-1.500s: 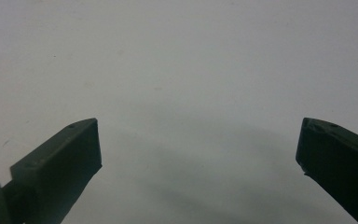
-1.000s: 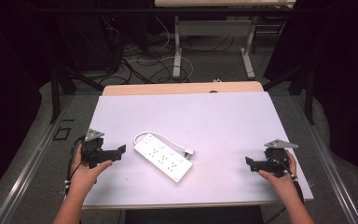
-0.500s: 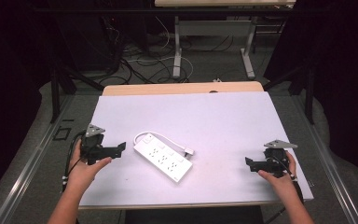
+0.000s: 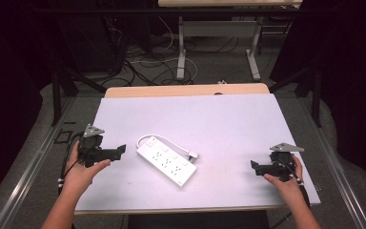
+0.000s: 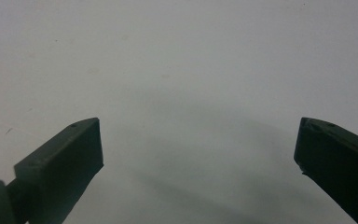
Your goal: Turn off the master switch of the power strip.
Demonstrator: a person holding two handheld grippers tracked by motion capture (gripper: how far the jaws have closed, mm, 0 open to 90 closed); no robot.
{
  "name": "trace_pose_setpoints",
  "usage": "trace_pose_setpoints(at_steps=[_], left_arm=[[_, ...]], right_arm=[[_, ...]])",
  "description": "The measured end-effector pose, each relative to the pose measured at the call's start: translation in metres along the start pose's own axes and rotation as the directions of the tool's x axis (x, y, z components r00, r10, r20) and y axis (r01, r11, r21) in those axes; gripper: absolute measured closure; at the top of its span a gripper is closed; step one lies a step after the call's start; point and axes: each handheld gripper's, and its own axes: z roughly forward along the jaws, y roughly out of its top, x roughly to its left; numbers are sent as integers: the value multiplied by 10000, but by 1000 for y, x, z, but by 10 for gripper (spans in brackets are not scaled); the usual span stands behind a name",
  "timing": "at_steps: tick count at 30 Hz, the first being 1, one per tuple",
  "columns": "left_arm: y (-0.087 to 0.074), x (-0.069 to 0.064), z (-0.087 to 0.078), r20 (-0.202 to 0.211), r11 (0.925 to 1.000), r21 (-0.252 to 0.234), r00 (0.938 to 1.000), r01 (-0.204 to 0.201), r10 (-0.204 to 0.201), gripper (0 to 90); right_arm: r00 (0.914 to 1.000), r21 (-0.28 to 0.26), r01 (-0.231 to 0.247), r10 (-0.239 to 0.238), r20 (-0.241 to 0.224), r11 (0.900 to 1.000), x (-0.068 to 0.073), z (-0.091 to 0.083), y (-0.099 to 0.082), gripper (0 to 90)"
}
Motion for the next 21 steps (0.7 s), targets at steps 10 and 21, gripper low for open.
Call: trace_pose_setpoints(at_steps=[10, 21], left_arm=[[6, 1, -3, 211, 9990, 402, 9996, -192, 184, 72], [10, 1, -2, 610, 9983, 580, 9981, -64, 29, 147]], right_arm=[[10000, 29, 26, -26, -9, 10000, 0, 0, 0, 11], [10000, 30, 15, -15, 7, 10000, 0, 1, -1, 11]])
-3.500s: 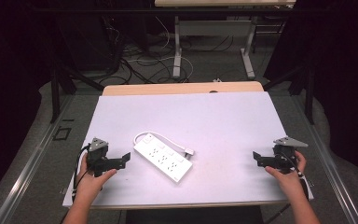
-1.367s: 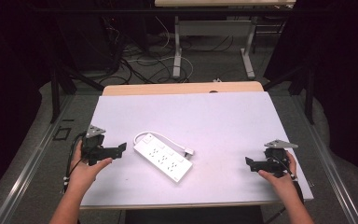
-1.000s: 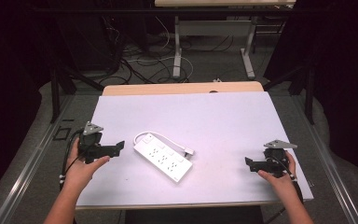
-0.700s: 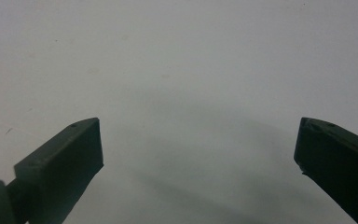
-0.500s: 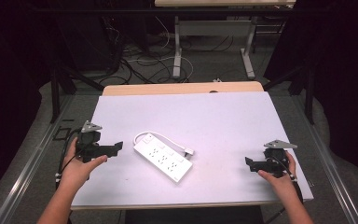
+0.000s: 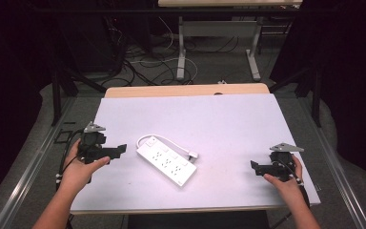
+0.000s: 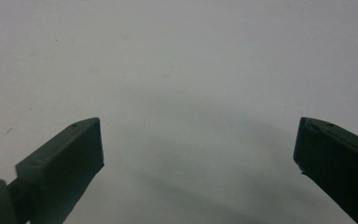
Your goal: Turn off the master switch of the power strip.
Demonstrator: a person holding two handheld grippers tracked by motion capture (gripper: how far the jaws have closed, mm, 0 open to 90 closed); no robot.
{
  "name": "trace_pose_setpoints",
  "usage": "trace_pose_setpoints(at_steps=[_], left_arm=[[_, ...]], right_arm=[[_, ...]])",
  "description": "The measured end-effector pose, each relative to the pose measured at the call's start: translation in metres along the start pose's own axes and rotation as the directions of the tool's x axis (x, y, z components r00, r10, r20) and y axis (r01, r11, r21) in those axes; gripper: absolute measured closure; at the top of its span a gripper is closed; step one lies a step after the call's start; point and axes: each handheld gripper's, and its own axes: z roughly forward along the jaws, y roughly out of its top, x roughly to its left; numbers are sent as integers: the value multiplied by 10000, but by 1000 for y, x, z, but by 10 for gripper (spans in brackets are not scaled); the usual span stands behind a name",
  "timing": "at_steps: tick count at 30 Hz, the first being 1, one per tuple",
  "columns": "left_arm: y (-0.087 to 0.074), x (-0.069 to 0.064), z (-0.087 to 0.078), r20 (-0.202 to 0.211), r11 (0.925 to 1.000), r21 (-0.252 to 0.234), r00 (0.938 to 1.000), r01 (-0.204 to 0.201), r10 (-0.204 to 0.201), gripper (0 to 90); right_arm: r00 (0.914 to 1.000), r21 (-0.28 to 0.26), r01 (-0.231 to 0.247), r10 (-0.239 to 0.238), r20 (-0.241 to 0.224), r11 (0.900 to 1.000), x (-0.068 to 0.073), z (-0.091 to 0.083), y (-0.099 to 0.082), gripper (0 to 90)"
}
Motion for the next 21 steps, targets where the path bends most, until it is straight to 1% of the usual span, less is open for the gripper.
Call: trace_pose_setpoints(at_steps=[2, 3, 4, 5, 6, 7, 8, 9, 10, 11, 12, 13, 14, 15, 16, 17, 18, 20, 21], left_arm=[[1, 0, 0, 117, 9999, 87, 9999, 104, -105, 164], [1, 0, 0, 162, 9999, 74, 9998, 112, -113, 165], [2, 0, 1, 190, 9999, 128, 9998, 87, -89, 166], [2, 0, 1, 211, 9998, 161, 9997, 131, -135, 168], [2, 0, 1, 190, 9998, 191, 9998, 42, -46, 170], [3, 0, 2, 180, 9997, 225, 9998, 116, -120, 170], [3, 0, 3, 178, 9997, 257, 9998, 33, -37, 170], [4, 0, 4, 210, 9995, 293, 9997, 86, -92, 173], [5, 0, 4, 201, 9993, 375, 9998, 11, -18, 176], [5, 0, 5, 218, 9995, 312, 9997, -92, 85, 178], [5, -1, 5, 255, 9994, 345, 9997, 25, -34, 181], [6, 0, 5, 320, 9991, 395, 9994, -121, 109, 195], [7, 0, 6, 402, 9988, 458, 9991, -162, 143, 195], [7, -1, 6, 524, 9988, 482, 9986, -127, 102, 214], [8, -1, 6, 680, 9978, 635, 9976, -173, 129, 219], [8, -2, 7, 678, 9981, 594, 9976, -165, 124, 220], [9, -2, 8, 769, 9972, 717, 9969, -202, 146, 220], [9, -4, 11, 731, 9970, 756, 9973, -152, 97, 220], [9, -4, 12, 698, 9960, 876, 9975, -179, 118, 220]], right_arm=[[10000, 9, -14, 14, 2, 10000, 0, 0, 0, 11], [10000, 8, -14, 14, -3, 10000, 0, 0, 0, 11], [9999, 17, -113, 113, -23, 9999, 0, 0, 0, 11], [9999, 17, -131, 131, -43, 9999, 0, 0, 0, 11], [9999, 13, -124, 124, -43, 9999, 0, 0, 0, 11], [9999, 13, -124, 124, -43, 9999, 0, 0, 0, 11], [9999, 12, -128, 128, -43, 9999, 0, 0, 0, 12], [9999, 13, -129, 129, -50, 9999, 0, 0, 0, 12], [9999, 11, -134, 134, -51, 9999, 0, 0, 0, 12], [9999, 23, -133, 133, -47, 9999, 0, 0, 0, 12], [9999, 14, -104, 105, -49, 9999, 0, 0, 0, 12], [10000, 12, -87, 87, -46, 10000, 0, 1, 0, 12], [10000, 12, -87, 87, -46, 10000, 0, 1, 0, 12], [9999, 17, -86, 86, -55, 10000, 0, 1, 0, 12], [9999, 20, -113, 113, -63, 9999, 0, 1, -1, 12], [9999, 13, -94, 94, -59, 10000, 0, 1, -1, 12], [9999, 10, -90, 90, -59, 10000, 0, 1, -1, 12], [9999, 11, -90, 90, -59, 10000, 0, 1, -1, 12], [9999, 25, -120, 120, -62, 9999, 0, 1, -1, 12]])
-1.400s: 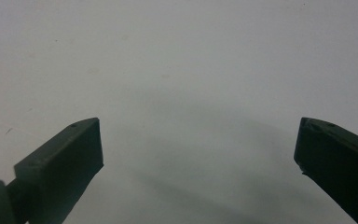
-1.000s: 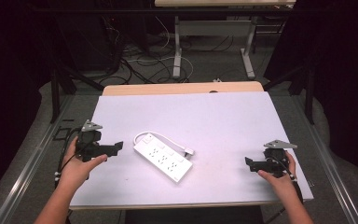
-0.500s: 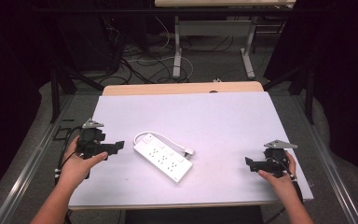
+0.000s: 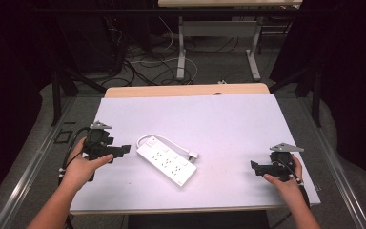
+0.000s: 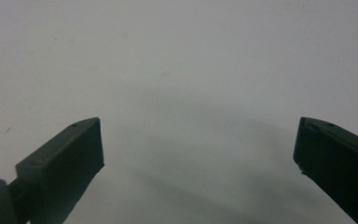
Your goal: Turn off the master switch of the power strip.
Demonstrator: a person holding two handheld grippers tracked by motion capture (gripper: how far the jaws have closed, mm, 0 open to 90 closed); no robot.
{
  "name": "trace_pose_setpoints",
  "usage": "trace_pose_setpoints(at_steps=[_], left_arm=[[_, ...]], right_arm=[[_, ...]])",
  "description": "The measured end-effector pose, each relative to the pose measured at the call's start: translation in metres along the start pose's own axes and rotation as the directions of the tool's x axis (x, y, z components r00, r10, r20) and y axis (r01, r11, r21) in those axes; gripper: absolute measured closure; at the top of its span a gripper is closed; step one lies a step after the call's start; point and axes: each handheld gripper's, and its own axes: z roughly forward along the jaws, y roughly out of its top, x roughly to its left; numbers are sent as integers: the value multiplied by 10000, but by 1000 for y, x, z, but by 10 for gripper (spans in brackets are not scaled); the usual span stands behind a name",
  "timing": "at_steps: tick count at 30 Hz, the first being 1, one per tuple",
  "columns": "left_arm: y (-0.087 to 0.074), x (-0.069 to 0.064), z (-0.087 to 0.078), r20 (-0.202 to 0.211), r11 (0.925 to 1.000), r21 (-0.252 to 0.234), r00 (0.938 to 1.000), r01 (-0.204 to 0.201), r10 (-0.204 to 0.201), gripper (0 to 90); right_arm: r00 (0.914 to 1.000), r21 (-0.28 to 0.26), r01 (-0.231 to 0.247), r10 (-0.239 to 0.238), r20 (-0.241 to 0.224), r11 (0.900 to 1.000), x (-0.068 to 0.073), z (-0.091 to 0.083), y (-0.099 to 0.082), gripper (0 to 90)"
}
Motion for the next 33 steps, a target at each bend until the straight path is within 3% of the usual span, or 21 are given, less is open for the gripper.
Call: trace_pose_setpoints(at_steps=[8, 12, 18, 20, 26, 33], left_arm=[[3, -8, 17, -84, 9989, 408, 9997, -220, 223, 236], [5, -13, 22, 89, 9979, 641, 9999, -59, 54, 292], [11, -19, 26, 342, 9926, 1032, 9975, -645, 613, 366], [12, -21, 28, 315, 9920, 943, 9962, -837, 811, 400], [19, -27, 30, 492, 9898, 1158, 9957, -831, 779, 440], [26, -34, 32, 330, 9884, 1142, 9947, -1003, 971, 512]], right_arm=[[10000, 27, 27, -27, 3, 10000, 0, 1, 0, 12], [10000, 31, 28, -28, -16, 10000, -1, 1, 0, 12], [10000, 23, -11, 11, -29, 10000, 0, 1, 0, 12], [10000, 22, -12, 12, -5, 10000, 0, 1, 0, 12], [10000, 11, 75, -75, -35, 10000, 0, 1, 0, 13], [10000, 22, 14, -14, -88, 10000, 1, 1, 0, 13]])
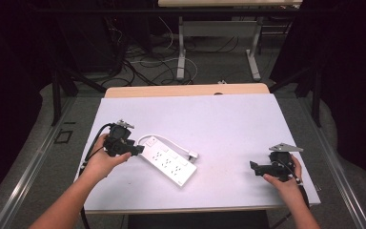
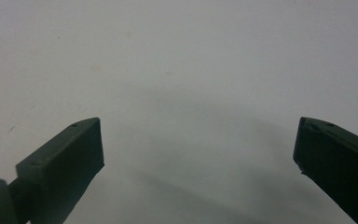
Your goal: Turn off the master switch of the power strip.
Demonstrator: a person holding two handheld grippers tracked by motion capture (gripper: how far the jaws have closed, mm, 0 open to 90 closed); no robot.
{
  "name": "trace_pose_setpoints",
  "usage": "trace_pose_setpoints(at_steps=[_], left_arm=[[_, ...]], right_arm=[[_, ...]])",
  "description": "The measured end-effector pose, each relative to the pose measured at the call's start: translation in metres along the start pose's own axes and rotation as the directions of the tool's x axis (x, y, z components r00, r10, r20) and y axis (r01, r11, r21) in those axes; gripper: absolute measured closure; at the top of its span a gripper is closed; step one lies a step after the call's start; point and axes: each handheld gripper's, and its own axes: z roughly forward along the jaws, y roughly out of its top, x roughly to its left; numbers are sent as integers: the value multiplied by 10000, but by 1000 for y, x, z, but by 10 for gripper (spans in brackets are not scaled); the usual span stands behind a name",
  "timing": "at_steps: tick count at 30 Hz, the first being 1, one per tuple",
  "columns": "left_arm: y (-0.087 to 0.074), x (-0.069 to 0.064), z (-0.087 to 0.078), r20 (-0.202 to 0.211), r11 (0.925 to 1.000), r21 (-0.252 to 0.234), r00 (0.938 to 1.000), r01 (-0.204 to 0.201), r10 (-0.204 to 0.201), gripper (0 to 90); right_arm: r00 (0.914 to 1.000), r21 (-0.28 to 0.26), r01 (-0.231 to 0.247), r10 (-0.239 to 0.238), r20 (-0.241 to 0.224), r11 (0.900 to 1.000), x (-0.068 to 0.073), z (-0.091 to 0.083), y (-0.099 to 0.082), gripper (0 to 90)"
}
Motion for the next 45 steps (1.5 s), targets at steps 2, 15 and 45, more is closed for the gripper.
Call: trace_pose_setpoints(at_steps=[2, 15, 45], left_arm=[[2, -1, 1, -32, 10000, 6, 10000, 52, -52, 535], [14, -2, 8, -177, 9989, 123, 9989, 444, -442, 661], [30, -12, 34, -224, 9965, 327, 9968, 770, -763, 900]], right_arm=[[10000, -7, 17, -17, 3, 10000, 0, 0, 0, 12], [10000, -11, 33, -33, -4, 10000, 0, 0, 0, 13], [10000, -28, 31, -31, -21, 10000, 0, 0, 0, 13]])
